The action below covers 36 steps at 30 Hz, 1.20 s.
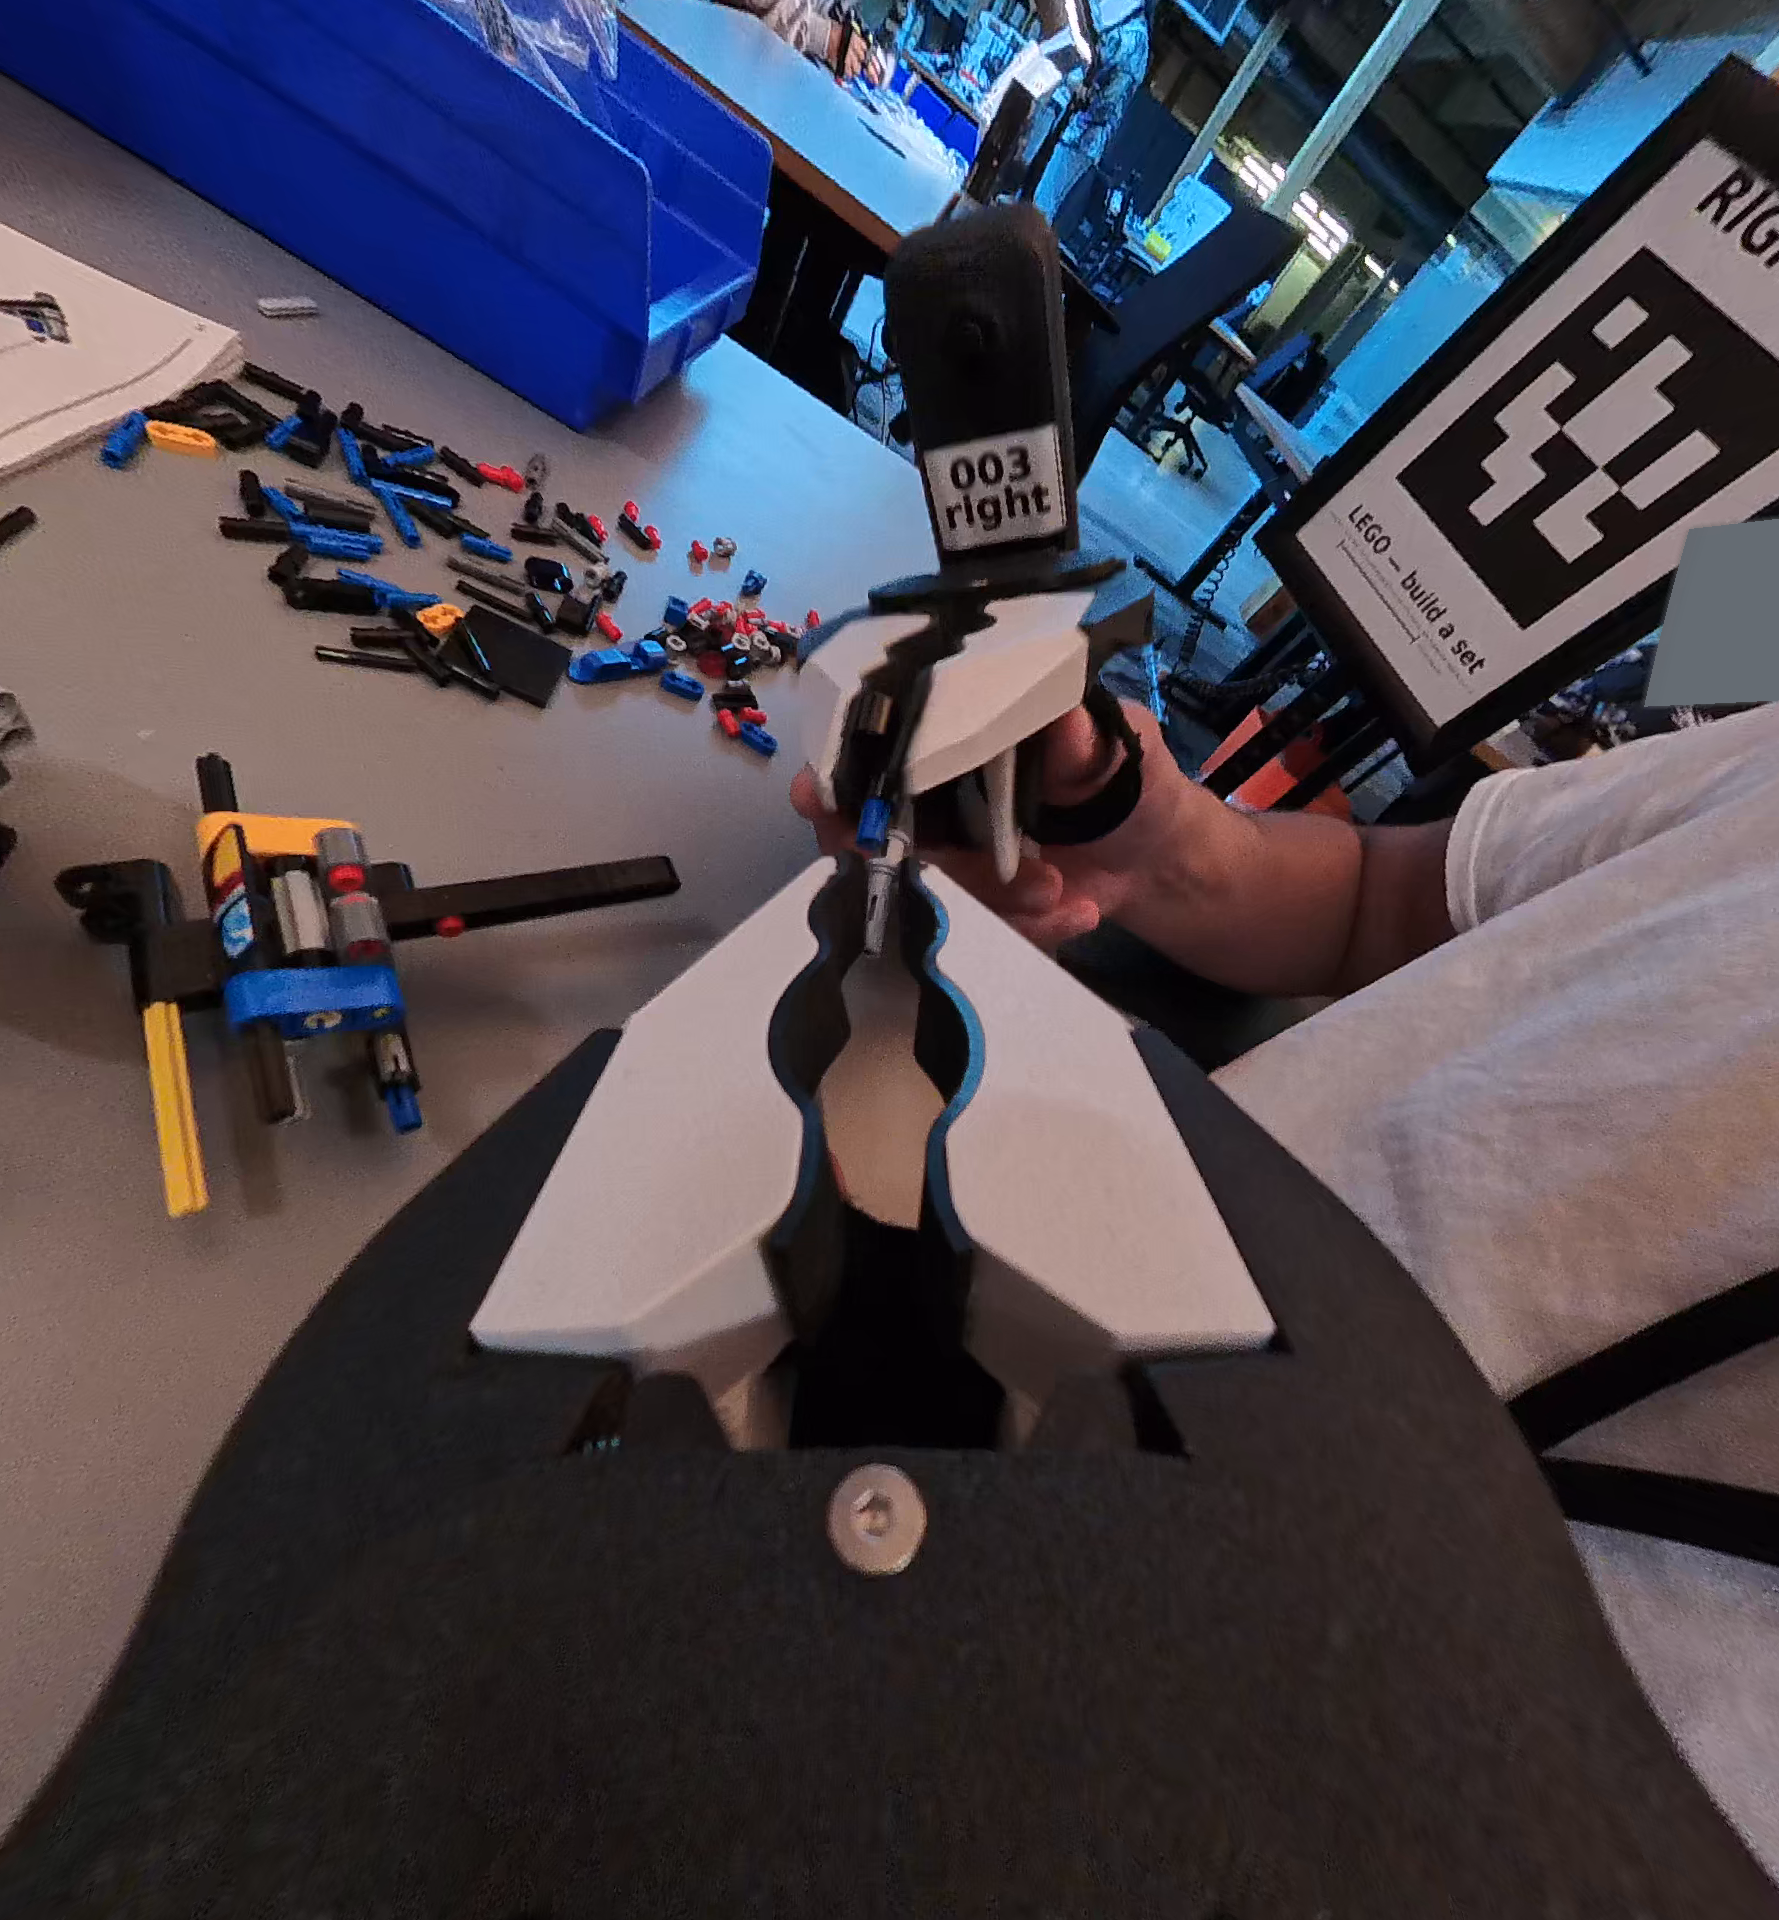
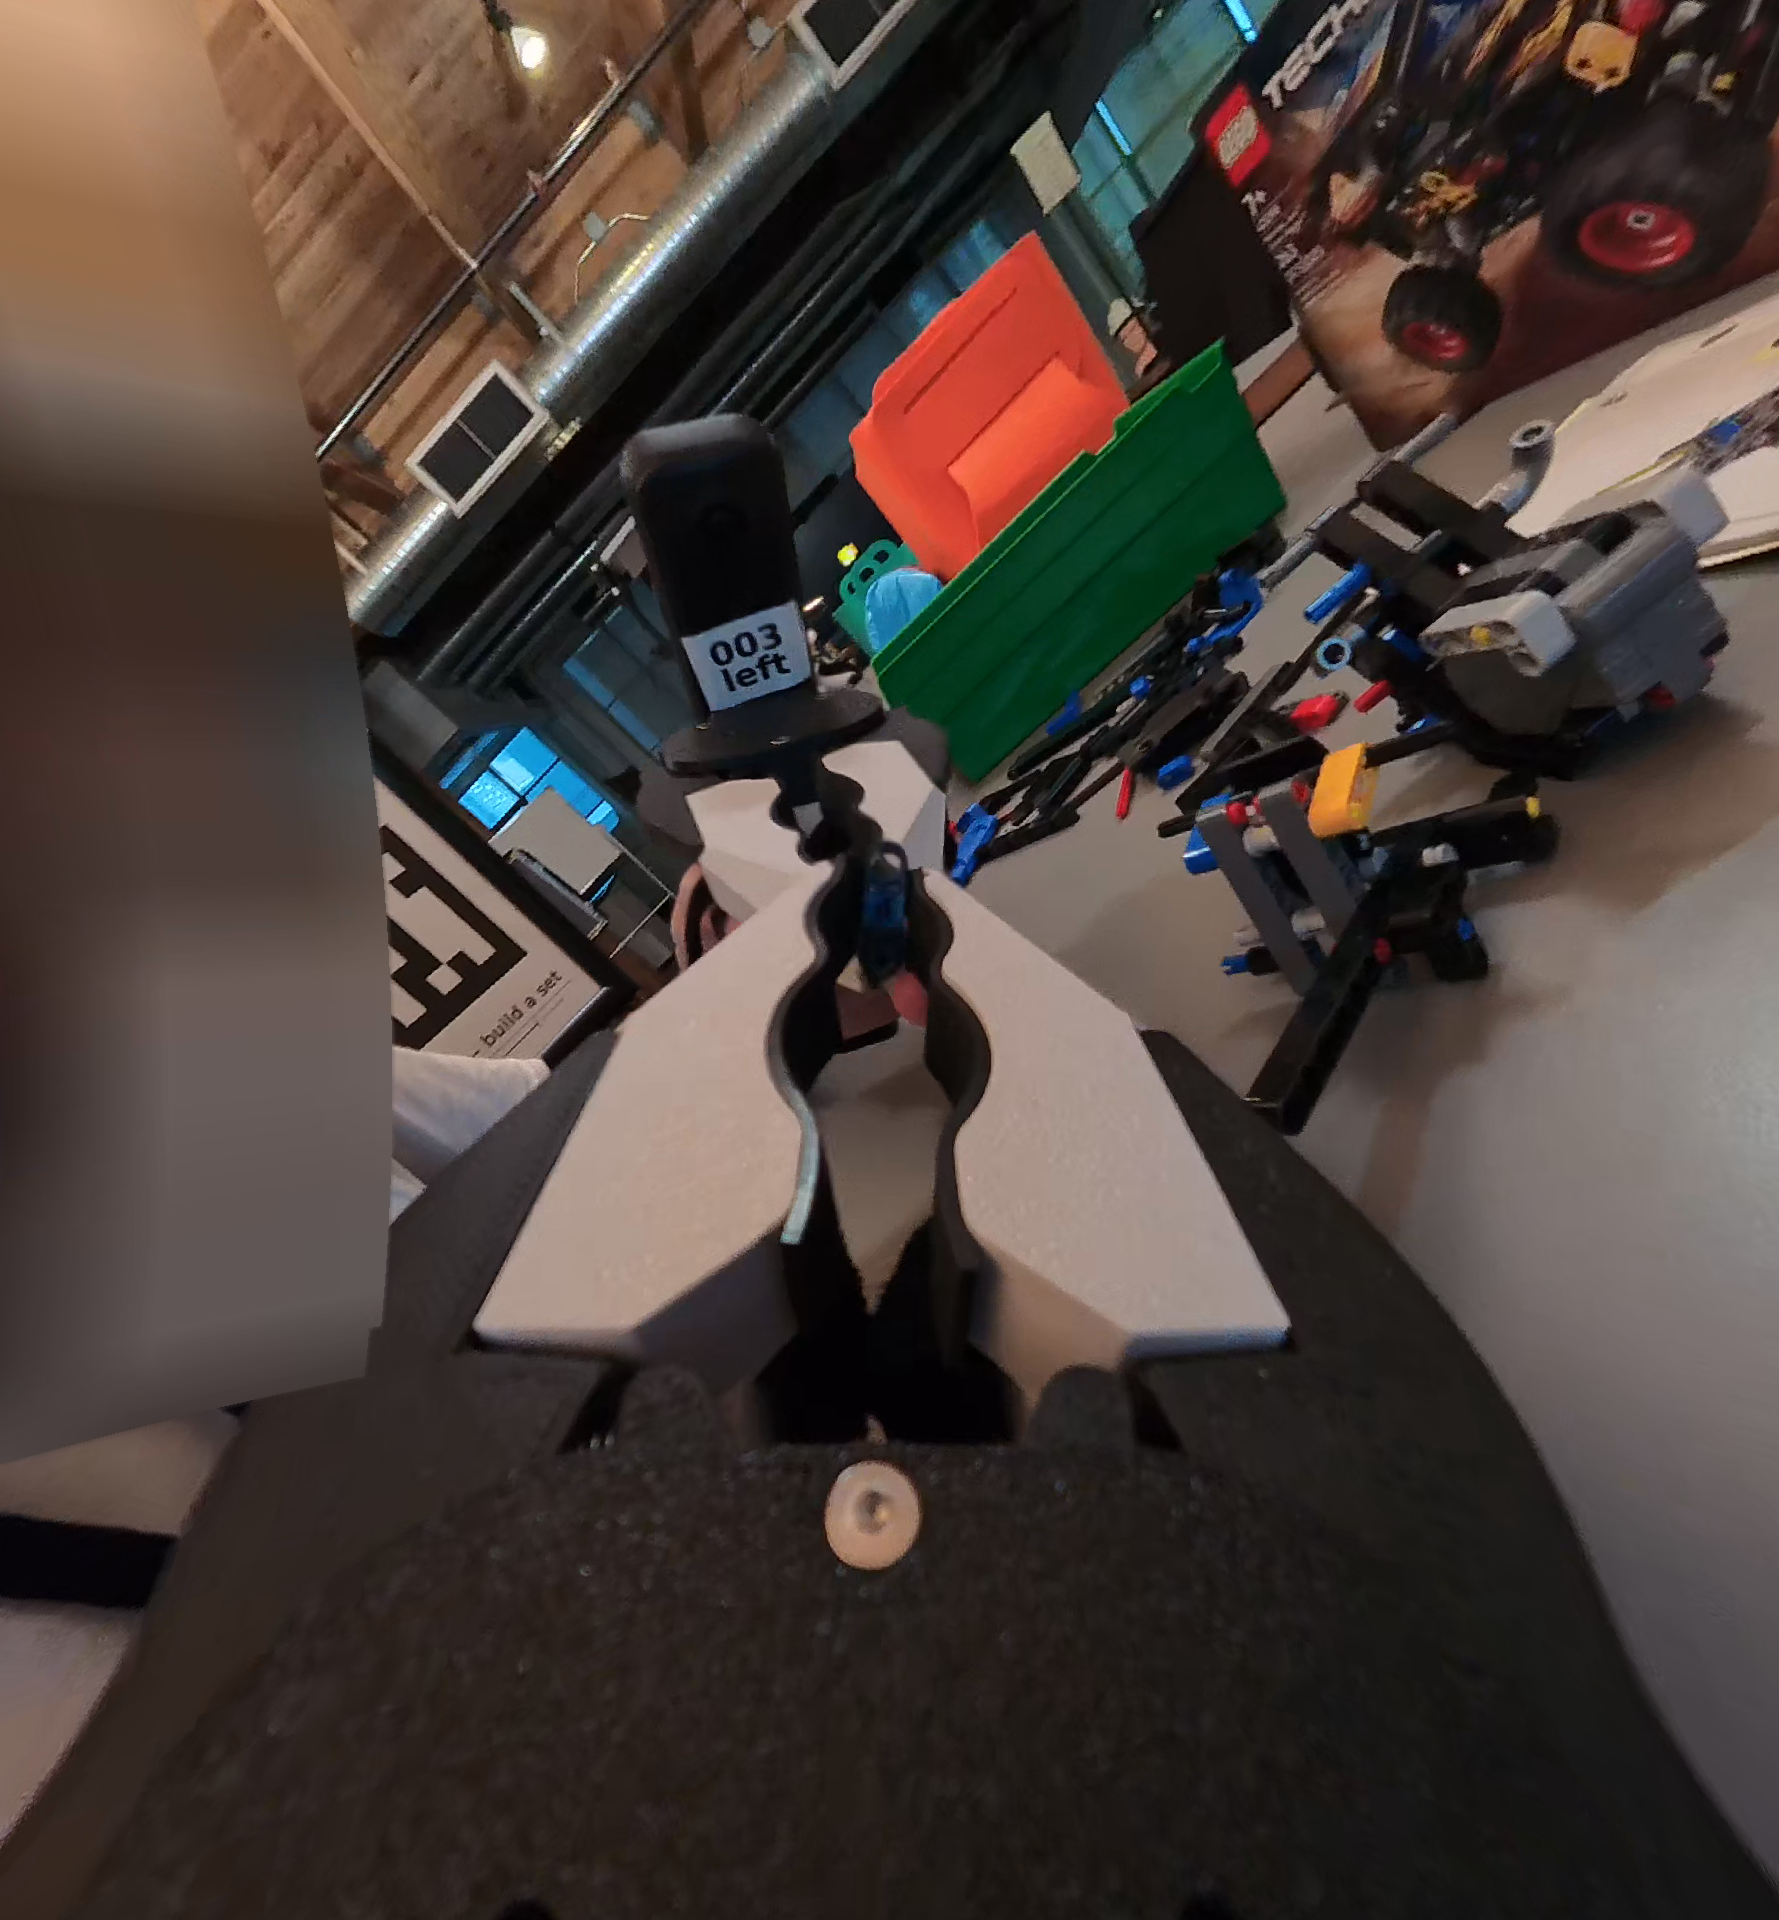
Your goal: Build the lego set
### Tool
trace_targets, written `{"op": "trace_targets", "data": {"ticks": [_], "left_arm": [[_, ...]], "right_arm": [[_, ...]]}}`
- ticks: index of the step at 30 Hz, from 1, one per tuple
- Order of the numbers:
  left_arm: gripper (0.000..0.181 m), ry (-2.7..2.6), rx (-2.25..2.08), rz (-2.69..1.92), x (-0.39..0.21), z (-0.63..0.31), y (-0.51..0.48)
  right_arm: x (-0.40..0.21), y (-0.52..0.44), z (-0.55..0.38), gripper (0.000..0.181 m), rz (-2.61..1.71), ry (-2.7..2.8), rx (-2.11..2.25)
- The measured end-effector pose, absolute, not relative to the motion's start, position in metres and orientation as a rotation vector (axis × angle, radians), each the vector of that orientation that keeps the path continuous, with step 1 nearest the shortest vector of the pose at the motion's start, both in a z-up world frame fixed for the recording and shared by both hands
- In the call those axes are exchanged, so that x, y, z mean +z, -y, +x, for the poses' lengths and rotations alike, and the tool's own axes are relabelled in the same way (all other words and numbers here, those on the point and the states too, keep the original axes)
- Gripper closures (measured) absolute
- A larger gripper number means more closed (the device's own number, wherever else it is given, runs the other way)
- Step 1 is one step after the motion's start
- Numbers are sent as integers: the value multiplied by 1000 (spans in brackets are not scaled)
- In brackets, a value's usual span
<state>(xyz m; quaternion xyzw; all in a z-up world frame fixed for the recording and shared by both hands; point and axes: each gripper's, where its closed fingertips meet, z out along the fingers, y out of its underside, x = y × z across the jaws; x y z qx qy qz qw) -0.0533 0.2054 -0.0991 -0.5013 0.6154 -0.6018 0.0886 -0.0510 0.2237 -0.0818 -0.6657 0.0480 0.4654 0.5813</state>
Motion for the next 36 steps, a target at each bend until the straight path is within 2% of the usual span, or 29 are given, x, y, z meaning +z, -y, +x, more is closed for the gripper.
{"op": "trace_targets", "data": {"ticks": [2,4,13,31,36], "left_arm": [[177,-1849,-1745,-1483,-103,-57,-209],[177,-1874,-1725,-1465,-103,-62,-211],[177,-1950,-1677,-1408,-105,-68,-207],[177,-1811,-1957,-1434,-91,-60,-199],[177,-1829,-1899,-1426,-92,-60,-203]], "right_arm": [[-82,-221,-50,165,-1562,-72,1077],[-83,-216,-51,165,-1585,-27,1088],[-93,-213,-63,175,-1673,82,1068],[-82,-210,-57,175,-1575,45,1057],[-84,-211,-56,175,-1593,30,1109]]}}
